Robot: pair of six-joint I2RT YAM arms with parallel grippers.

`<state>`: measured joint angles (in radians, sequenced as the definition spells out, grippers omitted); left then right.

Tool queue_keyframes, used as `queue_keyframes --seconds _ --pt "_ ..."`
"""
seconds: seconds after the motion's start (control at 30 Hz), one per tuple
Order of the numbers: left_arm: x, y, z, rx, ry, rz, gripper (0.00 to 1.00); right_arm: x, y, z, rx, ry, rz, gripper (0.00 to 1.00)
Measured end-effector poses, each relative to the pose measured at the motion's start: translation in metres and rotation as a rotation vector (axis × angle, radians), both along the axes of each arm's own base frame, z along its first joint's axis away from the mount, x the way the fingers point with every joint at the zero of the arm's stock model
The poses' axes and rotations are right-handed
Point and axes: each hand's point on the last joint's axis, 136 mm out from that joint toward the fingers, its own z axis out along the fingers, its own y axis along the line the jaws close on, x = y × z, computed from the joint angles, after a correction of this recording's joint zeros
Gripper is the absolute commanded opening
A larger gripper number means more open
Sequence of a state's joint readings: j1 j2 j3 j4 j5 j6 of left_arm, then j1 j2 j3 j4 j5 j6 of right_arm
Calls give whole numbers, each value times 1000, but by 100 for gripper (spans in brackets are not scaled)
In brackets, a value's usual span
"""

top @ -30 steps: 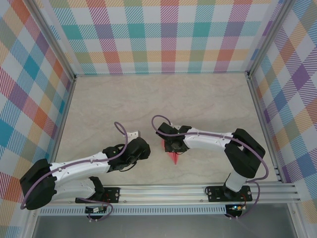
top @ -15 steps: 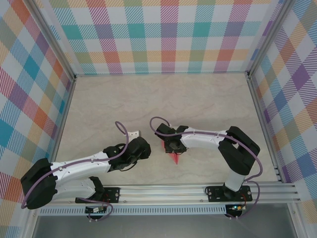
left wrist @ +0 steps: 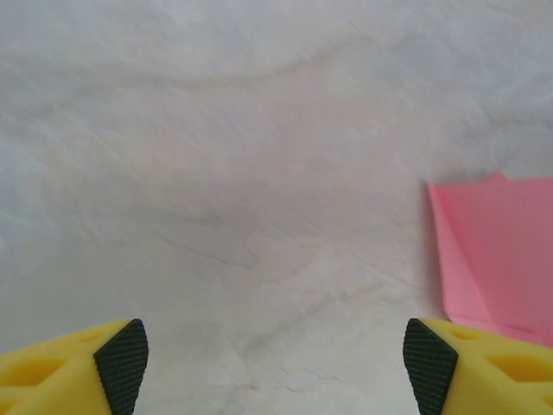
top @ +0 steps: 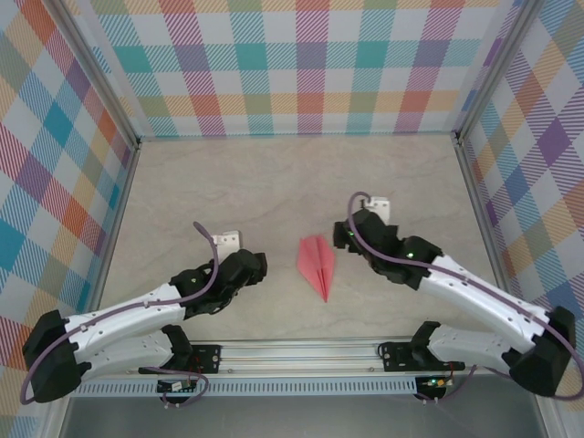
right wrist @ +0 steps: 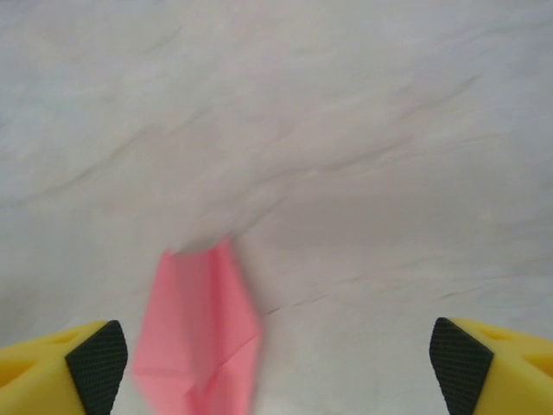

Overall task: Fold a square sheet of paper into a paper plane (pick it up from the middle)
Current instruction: Reset both arms

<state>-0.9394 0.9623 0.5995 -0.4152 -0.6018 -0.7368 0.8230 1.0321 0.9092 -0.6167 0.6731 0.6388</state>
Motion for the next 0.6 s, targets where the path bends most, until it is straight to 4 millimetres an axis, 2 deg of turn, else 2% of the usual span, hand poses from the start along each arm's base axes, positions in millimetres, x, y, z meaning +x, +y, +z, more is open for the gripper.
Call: queue_keyframes --seconds 0.1,0.17,0.23,0.3,0.33,0.4,0.47,0.53,0.6 --pt "16 37 19 44 -76 102 92 8 -60 -6 -105 -45 -134 100" --pt "20 51 27 68 -110 146 95 9 -76 -10 -164 -44 -165 100" --pt "29 76 32 97 -126 212 97 23 -90 -22 -178 -49 -182 100" --pt "40 121 39 139 -145 357 98 39 -129 -50 -233 -10 -274 100" --pt "43 138 40 160 -148 410 98 44 -142 -68 -262 23 -293 100" --pt "50 162 40 209 -146 480 98 50 -149 -107 -318 109 -257 100" --pt "59 174 32 249 -126 494 99 57 -147 -133 -349 158 -207 100" --pt "70 185 19 284 -96 496 99 71 -144 -146 -350 153 -170 100" --pt "82 190 2 318 -68 477 100 85 -138 -150 -333 110 -131 100"
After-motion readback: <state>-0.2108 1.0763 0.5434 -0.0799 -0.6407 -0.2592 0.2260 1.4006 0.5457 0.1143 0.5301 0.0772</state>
